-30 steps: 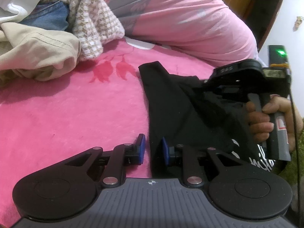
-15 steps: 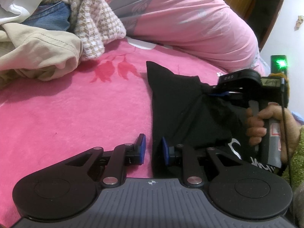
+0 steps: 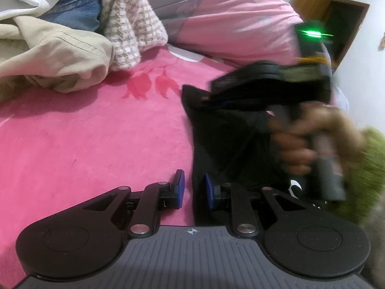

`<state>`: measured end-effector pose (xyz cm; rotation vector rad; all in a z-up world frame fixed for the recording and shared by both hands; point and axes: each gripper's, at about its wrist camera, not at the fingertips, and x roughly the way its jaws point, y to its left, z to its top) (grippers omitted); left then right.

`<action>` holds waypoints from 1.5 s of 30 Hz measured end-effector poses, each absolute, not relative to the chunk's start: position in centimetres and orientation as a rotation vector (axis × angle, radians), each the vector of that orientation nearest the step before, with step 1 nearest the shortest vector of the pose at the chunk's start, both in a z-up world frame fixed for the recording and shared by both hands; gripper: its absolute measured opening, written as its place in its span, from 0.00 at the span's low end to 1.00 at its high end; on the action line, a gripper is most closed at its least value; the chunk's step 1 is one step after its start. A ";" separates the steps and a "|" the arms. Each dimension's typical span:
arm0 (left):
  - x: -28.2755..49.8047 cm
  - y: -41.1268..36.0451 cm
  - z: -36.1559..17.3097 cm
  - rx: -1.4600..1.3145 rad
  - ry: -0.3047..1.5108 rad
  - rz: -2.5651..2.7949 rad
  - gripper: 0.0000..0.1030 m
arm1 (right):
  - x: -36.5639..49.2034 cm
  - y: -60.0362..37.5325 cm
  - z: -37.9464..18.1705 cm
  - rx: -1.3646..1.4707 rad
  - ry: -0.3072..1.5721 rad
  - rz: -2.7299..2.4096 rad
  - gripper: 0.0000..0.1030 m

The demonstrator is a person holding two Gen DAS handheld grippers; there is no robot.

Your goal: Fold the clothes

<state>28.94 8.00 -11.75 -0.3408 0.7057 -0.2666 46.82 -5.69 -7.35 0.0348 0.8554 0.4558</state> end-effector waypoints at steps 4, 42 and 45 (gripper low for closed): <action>29.0 8.3 -11.8 -0.357 0.708 -0.274 0.21 | 48.5 -7.4 -6.8 0.128 0.812 0.364 0.08; 29.6 10.2 -12.0 -0.463 0.720 -0.261 0.21 | 35.7 -12.6 -2.9 -0.180 0.976 0.423 0.10; 29.6 10.4 -12.1 -0.468 0.721 -0.261 0.20 | 37.4 -12.3 -4.1 -0.199 0.986 0.390 0.09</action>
